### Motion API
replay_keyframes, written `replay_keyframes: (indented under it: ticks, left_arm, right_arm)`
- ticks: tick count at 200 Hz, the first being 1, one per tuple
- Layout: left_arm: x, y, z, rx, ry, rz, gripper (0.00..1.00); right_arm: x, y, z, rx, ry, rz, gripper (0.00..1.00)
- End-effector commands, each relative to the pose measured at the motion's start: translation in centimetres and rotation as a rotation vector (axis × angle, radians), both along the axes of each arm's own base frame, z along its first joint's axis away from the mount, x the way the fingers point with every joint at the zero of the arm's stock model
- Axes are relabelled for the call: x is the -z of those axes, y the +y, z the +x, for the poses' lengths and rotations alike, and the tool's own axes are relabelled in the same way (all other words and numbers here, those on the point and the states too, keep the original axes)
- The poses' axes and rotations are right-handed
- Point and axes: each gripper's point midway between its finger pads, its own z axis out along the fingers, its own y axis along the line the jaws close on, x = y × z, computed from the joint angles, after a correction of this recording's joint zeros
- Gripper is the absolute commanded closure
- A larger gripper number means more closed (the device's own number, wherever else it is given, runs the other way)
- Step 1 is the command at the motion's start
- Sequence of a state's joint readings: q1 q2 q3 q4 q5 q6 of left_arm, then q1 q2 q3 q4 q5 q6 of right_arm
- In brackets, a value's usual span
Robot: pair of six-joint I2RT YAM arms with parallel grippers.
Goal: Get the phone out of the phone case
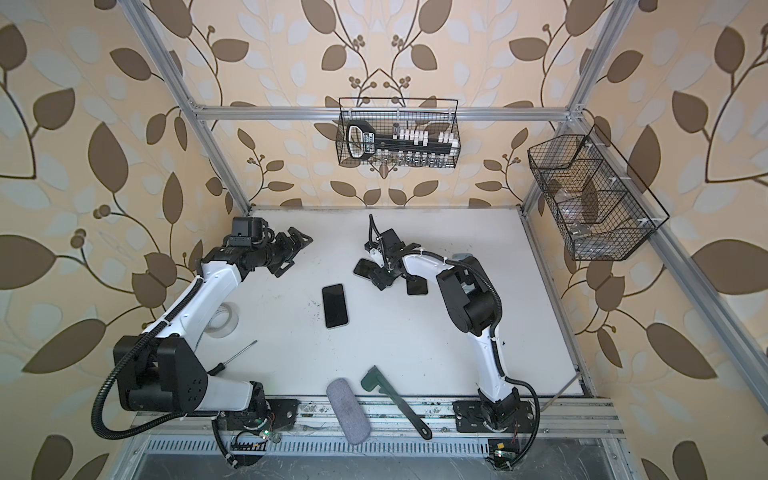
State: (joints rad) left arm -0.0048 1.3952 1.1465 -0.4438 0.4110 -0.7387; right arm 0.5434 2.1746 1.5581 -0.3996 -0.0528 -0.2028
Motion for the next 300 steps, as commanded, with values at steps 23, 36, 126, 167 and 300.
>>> replay_keyframes:
  ticks: [23, 36, 126, 167, 300]
  left_arm:
    - [-0.8, 0.3, 0.2, -0.003, -0.027, -0.009, 0.01]
    - [-0.8, 0.2, 0.2, 0.0, -0.027, -0.013, 0.01]
    - [1.1, -1.0, 0.4, 0.034, 0.054, -0.089, 0.01]
    - [1.6, -1.3, 0.6, 0.036, 0.063, -0.1, 0.01]
    - [1.5, -1.6, 0.5, 0.043, 0.062, -0.12, 0.01]
  right_arm:
    - [2.4, -0.2, -1.7, -0.001, 0.088, -0.032, 0.27]
    - [2.4, -0.2, -1.9, 0.004, 0.094, -0.025, 0.33]
    - [0.7, 0.4, -2.0, 0.028, 0.062, 0.055, 0.41]
    - [0.5, 0.3, -1.9, 0.055, 0.068, 0.095, 0.42]
    - [2.3, -1.0, -1.8, 0.108, 0.122, 0.012, 0.2]
